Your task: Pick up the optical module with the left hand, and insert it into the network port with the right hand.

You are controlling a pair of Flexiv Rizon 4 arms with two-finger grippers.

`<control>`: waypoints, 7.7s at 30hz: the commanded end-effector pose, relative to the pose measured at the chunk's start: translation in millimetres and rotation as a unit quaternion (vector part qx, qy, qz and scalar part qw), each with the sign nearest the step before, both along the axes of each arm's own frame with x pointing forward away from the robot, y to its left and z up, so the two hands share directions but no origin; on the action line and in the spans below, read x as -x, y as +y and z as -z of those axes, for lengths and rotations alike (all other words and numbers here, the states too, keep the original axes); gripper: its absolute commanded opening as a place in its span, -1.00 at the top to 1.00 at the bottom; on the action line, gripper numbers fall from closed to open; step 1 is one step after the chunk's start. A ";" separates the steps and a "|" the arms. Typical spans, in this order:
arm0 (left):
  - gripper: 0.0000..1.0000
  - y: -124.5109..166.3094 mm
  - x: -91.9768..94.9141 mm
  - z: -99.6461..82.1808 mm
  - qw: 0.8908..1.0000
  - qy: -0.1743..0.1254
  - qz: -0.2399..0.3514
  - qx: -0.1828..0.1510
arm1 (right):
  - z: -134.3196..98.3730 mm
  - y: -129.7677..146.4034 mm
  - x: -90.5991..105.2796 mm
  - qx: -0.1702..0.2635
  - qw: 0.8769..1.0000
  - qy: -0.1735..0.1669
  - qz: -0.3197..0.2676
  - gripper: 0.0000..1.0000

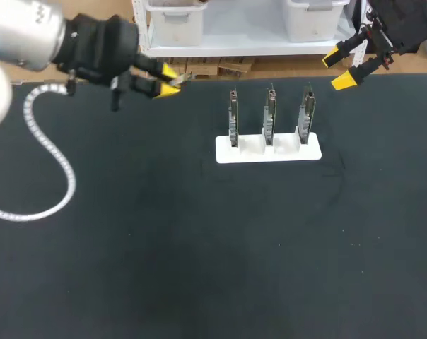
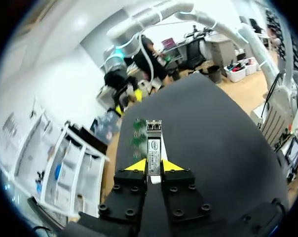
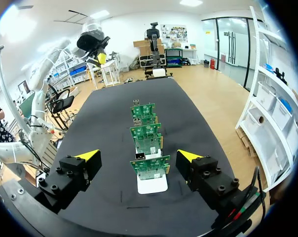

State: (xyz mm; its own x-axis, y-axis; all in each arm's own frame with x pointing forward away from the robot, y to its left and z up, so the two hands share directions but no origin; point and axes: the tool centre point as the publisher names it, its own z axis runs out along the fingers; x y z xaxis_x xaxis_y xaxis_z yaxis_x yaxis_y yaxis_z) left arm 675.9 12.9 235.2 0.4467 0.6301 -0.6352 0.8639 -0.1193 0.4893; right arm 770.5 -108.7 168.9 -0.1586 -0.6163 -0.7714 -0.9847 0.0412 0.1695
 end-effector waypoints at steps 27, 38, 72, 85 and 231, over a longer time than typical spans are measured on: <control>1.00 -42.6 -45.0 8.9 0.991 0.031 0.062 0.111 | 0.1 0.0 1.1 0.000 1.000 -0.001 0.001 -1.00; 1.00 -62.8 -34.6 8.7 0.979 0.038 0.070 0.186 | 0.1 0.0 1.1 0.000 1.000 -0.001 0.001 -1.00; 1.00 -189.9 -76.4 -42.4 0.945 0.064 0.282 0.152 | 0.1 0.0 1.1 0.000 1.000 -0.001 0.001 -1.00; 1.00 -189.9 -76.4 -42.4 0.945 0.064 0.282 0.152 | 0.1 0.0 1.1 0.000 1.000 -0.001 0.001 -1.00; 1.00 -252.7 -96.7 38.9 0.926 0.219 0.036 0.306 | 0.1 0.0 1.1 0.000 1.000 -0.001 0.001 -1.00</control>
